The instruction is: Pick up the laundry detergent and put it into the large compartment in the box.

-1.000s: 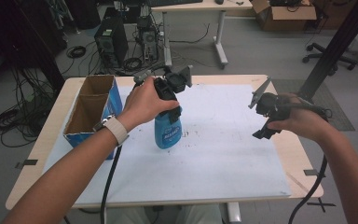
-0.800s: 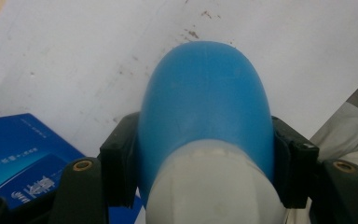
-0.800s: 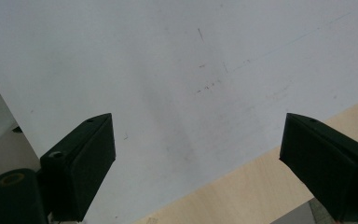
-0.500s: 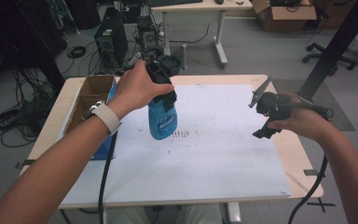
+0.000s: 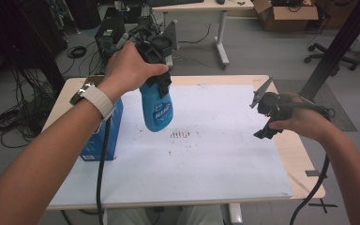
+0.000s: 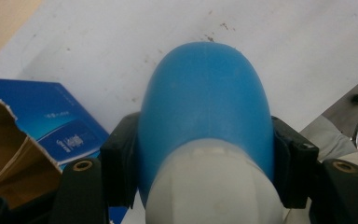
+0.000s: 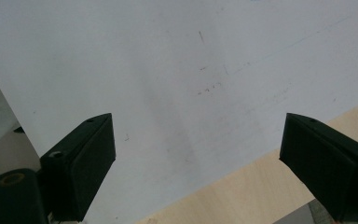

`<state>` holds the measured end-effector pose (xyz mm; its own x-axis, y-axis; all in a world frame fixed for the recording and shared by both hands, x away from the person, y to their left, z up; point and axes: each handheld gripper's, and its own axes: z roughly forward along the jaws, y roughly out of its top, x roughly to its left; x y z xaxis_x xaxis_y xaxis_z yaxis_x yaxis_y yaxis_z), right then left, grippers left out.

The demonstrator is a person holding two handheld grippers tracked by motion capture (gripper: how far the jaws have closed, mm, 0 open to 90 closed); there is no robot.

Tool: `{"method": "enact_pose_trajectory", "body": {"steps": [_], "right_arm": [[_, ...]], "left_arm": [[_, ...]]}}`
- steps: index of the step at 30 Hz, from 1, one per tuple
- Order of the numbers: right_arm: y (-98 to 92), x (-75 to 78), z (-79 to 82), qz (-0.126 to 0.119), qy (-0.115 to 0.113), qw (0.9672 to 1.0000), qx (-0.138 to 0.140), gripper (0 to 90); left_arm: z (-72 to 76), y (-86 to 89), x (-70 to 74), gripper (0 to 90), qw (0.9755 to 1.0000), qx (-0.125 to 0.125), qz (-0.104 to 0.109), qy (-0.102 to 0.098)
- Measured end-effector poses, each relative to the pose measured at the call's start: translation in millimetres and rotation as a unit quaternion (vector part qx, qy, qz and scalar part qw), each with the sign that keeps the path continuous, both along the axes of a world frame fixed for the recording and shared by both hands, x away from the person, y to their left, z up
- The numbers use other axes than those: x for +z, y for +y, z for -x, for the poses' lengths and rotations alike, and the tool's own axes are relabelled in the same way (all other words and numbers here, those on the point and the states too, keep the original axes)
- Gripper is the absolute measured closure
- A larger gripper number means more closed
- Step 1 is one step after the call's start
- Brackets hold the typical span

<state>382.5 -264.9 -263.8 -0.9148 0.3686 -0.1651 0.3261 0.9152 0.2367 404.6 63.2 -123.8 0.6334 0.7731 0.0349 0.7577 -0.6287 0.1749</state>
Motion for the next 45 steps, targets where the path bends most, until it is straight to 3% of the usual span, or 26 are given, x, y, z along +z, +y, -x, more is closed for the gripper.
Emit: {"method": "enact_pose_trajectory", "body": {"steps": [9,19,34,37,38,39,45], "right_arm": [[1.2,3.2,0.5,-0.002,-0.003,1.0000,0.004,10.3],[3.4,4.9,0.6,-0.003,-0.006,0.9999,0.008,10.3],[4.3,7.4,0.0,-0.001,-0.007,1.0000,0.006,10.3],[6.0,6.9,0.0,-0.001,-0.007,0.9999,0.008,10.3],[6.4,6.8,0.1,-0.001,-0.008,0.9999,0.008,10.3],[6.4,6.8,0.1,-0.001,-0.008,0.9999,0.008,10.3],[6.2,6.6,-0.6,-0.001,-0.008,0.9999,0.008,10.3]], "left_arm": [[-6.7,21.8,28.6,37.6,0.9984,0.056,0.007,-0.004],[-11.3,46.6,55.4,37.6,0.9937,0.111,0.003,-0.016],[-11.9,87.2,81.7,37.6,0.9790,0.202,0.002,-0.028],[-12.2,94.4,83.6,37.6,0.9758,0.216,0.004,-0.030],[-12.6,100.6,83.9,37.6,0.9729,0.229,0.009,-0.030],[-12.6,100.6,83.9,37.6,0.9729,0.229,0.009,-0.030],[-13.0,114.3,83.7,37.6,0.9668,0.253,-0.001,-0.037]]}}
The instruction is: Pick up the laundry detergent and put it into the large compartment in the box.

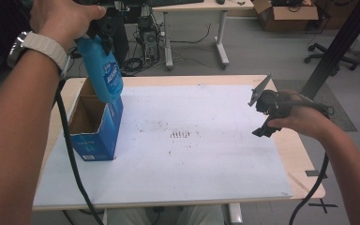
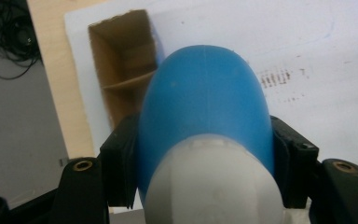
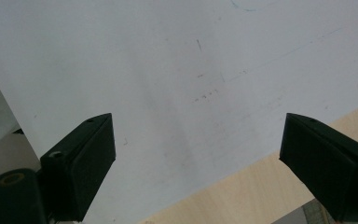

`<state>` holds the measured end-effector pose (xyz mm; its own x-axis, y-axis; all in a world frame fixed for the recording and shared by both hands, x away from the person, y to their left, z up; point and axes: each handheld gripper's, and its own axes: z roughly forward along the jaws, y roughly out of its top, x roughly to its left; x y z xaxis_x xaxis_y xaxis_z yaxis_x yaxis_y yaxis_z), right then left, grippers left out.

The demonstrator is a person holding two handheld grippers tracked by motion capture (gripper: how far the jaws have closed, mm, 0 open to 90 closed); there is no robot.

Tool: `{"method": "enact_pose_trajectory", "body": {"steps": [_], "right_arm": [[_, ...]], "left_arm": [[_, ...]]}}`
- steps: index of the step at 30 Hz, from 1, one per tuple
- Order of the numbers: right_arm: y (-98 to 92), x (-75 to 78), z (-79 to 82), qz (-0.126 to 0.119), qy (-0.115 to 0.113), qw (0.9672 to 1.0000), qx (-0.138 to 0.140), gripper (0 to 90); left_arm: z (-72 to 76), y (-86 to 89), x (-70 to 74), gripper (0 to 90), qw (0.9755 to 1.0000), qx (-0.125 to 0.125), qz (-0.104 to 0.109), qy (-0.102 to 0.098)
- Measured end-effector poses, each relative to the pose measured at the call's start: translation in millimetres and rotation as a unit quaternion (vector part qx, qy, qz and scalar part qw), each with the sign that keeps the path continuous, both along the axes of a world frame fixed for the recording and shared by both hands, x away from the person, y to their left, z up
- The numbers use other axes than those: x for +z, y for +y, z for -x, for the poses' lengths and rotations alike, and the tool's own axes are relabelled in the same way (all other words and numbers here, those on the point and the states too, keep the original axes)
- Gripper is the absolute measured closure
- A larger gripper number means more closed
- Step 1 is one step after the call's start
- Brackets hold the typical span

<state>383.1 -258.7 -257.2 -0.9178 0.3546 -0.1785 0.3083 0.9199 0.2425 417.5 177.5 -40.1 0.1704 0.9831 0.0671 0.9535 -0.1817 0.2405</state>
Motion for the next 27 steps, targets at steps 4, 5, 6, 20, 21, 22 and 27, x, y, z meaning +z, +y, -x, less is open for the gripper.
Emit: {"method": "enact_pose_trajectory", "body": {"steps": [4,5,6,20,21,22,27], "right_arm": [[1.1,-0.6,-0.6,0.000,0.000,1.0000,-0.001,10.3],[1.5,-0.9,-0.9,-0.001,0.000,1.0000,0.000,10.3],[2.0,-1.2,-1.1,0.000,0.001,1.0000,0.001,10.3],[4.1,-1.4,-2.8,-0.001,0.001,1.0000,0.003,10.3],[4.0,-1.4,-2.5,-0.001,0.001,1.0000,0.002,10.3],[4.0,-1.3,-2.4,-0.001,0.001,1.0000,0.002,10.3],[4.5,-1.7,-2.8,-0.002,0.000,1.0000,0.003,10.3]], "left_arm": [[0.3,8.9,-0.5,37.6,0.9999,0.017,-0.002,-0.001],[0.2,11.3,-1.1,37.6,0.9998,0.020,-0.002,0.001],[0.4,13.2,-1.6,37.6,0.9997,0.024,-0.002,0.001],[1.2,38.7,-19.0,37.7,0.9978,0.065,-0.014,-0.005],[1.2,40.1,-20.8,37.6,0.9977,0.066,-0.016,-0.005],[1.3,41.1,-22.1,37.6,0.9976,0.067,-0.017,-0.005],[1.0,44.8,-30.1,37.6,0.9974,0.070,-0.019,-0.006]]}}
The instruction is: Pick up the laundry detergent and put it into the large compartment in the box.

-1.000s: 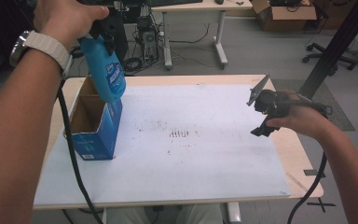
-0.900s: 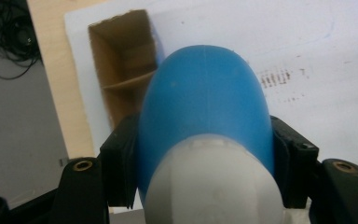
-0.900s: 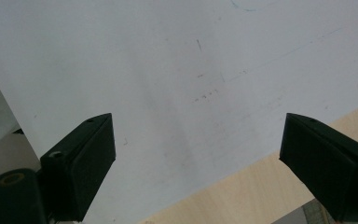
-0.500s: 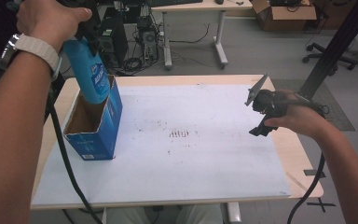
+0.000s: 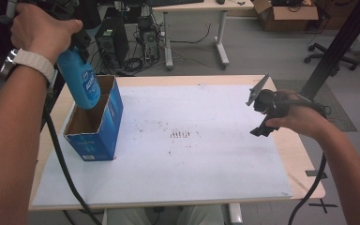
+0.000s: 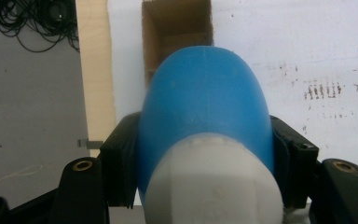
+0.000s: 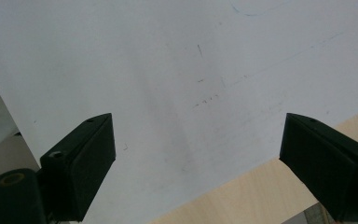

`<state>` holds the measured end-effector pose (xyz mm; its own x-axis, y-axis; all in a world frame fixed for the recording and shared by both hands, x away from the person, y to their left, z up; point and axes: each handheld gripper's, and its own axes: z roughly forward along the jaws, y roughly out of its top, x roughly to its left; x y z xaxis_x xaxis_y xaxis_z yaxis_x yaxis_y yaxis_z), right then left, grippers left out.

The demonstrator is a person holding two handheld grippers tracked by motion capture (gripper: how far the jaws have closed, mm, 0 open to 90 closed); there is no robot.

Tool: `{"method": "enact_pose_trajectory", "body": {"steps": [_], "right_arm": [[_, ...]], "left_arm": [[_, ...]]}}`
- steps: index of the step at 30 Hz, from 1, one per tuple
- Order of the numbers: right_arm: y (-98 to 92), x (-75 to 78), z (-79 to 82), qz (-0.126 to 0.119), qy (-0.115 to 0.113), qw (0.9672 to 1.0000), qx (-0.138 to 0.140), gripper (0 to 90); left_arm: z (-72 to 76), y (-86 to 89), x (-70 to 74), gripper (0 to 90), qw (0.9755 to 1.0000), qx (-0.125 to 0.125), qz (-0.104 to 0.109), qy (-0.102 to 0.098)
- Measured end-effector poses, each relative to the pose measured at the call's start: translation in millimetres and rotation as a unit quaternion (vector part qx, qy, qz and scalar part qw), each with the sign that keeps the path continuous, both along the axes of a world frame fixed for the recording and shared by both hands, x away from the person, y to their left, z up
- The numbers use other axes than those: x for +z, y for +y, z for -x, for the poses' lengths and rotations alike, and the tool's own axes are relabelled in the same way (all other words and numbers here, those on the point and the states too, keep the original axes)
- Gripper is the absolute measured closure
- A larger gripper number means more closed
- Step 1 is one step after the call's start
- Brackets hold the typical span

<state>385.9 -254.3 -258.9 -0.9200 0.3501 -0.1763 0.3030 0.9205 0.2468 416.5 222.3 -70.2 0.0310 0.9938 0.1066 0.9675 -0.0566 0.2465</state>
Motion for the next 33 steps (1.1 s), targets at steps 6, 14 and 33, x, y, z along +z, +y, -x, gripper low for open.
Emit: {"method": "enact_pose_trajectory", "body": {"steps": [6,14,33], "right_arm": [[0.9,-2.4,-0.5,0.001,0.003,1.0000,0.001,10.3],[1.3,-2.9,-1.8,0.001,0.003,1.0000,0.000,10.3],[3.5,-9.1,-2.4,0.003,0.008,1.0000,-0.003,10.3]], "left_arm": [[-1.4,6.9,-13.5,37.7,1.0000,-0.001,0.003,-0.002],[-3.0,15.6,-30.9,37.7,1.0000,0.005,0.001,0.004],[-3.8,24.9,-81.6,37.7,0.9999,-0.003,0.000,0.011]]}}
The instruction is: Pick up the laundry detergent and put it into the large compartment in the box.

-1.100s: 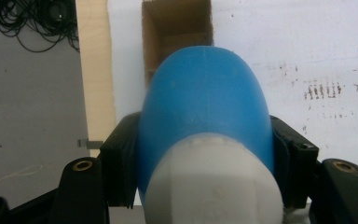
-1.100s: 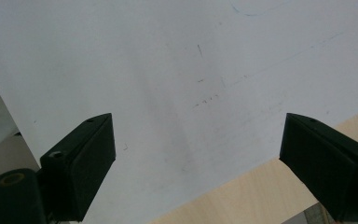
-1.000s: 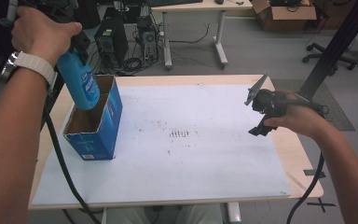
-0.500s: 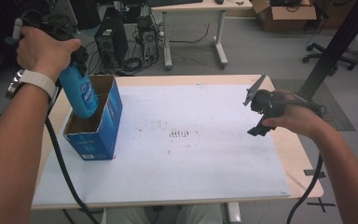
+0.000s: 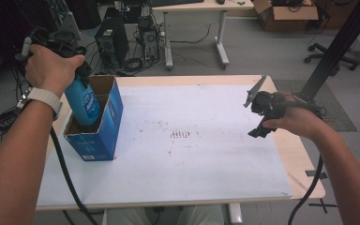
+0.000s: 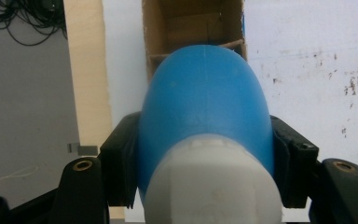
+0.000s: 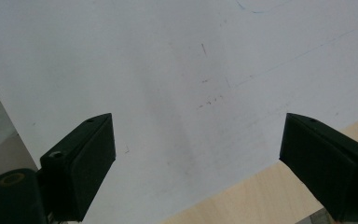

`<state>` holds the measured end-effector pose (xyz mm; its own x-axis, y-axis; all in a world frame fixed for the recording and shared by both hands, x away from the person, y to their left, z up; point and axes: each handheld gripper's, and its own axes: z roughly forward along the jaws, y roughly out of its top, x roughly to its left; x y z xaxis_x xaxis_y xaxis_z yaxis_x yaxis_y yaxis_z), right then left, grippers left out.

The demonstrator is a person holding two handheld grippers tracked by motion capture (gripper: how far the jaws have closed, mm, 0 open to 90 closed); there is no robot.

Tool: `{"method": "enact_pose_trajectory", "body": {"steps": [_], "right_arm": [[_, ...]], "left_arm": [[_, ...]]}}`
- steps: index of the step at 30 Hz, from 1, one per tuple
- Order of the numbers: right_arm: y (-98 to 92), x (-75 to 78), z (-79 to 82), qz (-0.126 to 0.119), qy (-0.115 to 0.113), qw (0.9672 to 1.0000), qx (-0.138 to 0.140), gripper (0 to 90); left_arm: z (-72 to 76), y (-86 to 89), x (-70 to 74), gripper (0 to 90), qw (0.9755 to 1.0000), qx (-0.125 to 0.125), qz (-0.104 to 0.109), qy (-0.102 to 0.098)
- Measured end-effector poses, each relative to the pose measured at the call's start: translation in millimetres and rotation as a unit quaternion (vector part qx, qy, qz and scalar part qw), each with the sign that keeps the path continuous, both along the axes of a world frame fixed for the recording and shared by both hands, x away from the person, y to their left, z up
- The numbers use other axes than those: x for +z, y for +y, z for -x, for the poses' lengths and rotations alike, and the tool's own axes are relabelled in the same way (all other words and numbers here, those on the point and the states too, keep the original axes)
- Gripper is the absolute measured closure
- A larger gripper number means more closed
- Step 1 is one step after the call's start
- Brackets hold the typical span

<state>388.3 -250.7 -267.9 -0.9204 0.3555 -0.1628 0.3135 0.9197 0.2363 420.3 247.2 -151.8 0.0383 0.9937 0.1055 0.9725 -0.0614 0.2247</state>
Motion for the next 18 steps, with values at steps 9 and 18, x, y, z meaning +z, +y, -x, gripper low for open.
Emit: {"method": "enact_pose_trajectory", "body": {"steps": [9,18], "right_arm": [[0.9,-0.9,0.7,0.000,-0.002,1.0000,-0.001,10.3],[1.1,-4.1,-0.2,-0.001,0.002,1.0000,-0.002,10.3]], "left_arm": [[-0.4,1.7,-25.8,37.7,1.0000,-0.005,0.002,-0.001],[-2.2,2.8,-51.2,37.7,0.9999,-0.010,0.001,0.004]]}}
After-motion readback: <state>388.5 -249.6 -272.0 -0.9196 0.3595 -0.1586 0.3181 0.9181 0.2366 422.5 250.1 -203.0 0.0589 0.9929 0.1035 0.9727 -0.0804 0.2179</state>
